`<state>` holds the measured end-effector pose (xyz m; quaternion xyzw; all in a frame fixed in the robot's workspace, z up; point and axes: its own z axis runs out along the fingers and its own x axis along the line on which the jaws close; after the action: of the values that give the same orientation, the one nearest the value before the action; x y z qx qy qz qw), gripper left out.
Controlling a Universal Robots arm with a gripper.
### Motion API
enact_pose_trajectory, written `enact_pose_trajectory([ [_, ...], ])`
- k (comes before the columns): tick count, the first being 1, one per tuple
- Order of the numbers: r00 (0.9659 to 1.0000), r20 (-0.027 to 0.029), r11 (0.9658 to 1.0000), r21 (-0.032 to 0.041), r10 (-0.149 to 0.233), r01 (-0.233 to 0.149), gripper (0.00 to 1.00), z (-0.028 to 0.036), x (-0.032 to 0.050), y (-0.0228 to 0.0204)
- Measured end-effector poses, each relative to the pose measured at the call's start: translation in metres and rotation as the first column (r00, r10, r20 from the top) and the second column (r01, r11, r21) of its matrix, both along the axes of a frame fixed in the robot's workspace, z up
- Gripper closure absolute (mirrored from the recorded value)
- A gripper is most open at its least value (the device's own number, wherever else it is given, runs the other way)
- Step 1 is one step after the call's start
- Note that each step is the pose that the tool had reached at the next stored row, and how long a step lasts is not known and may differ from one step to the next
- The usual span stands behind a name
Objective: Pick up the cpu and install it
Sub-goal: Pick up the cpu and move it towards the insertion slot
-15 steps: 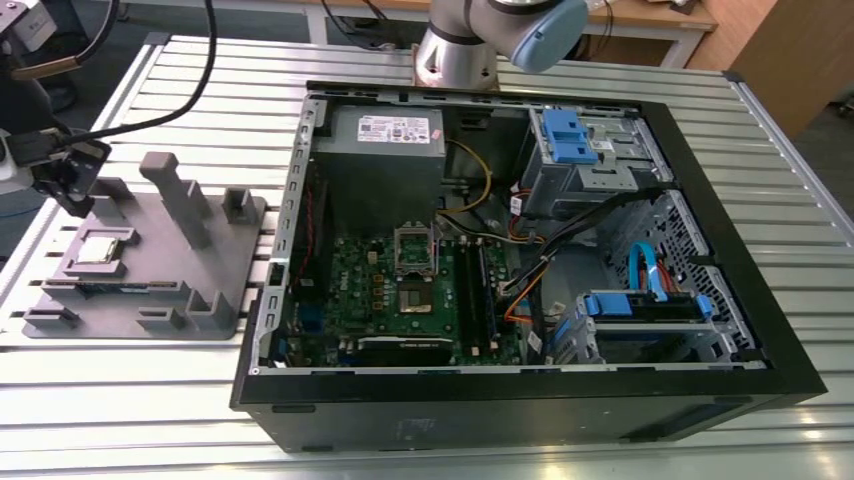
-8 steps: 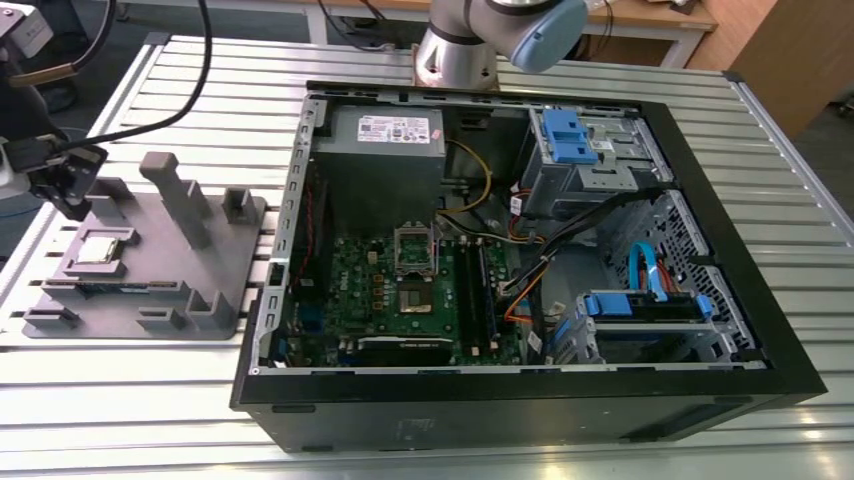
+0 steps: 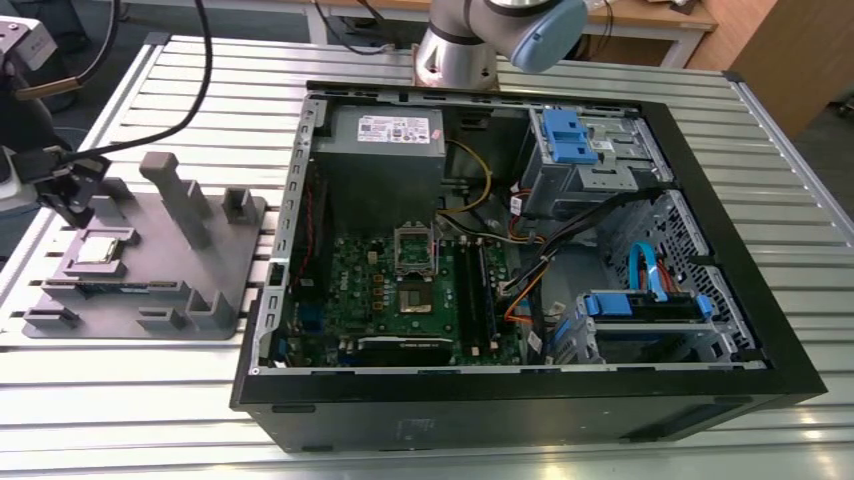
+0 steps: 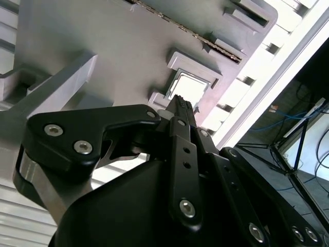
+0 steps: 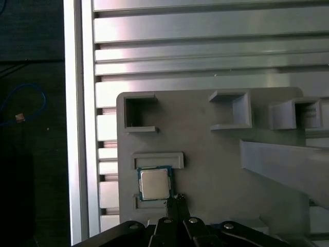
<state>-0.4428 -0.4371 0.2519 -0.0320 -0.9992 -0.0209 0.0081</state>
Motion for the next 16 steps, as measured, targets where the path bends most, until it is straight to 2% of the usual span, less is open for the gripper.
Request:
enact_pose_trajectory([
  [9, 1.0000, -0.0025, 1.0000, -0.0005, 0.000, 0.000, 0.89, -0.0096, -0.0055, 0.0000],
  [16, 1.0000, -0.0022, 1.0000, -0.0014, 0.000, 0.000, 0.89, -0.0182, -0.0121, 0.0000],
])
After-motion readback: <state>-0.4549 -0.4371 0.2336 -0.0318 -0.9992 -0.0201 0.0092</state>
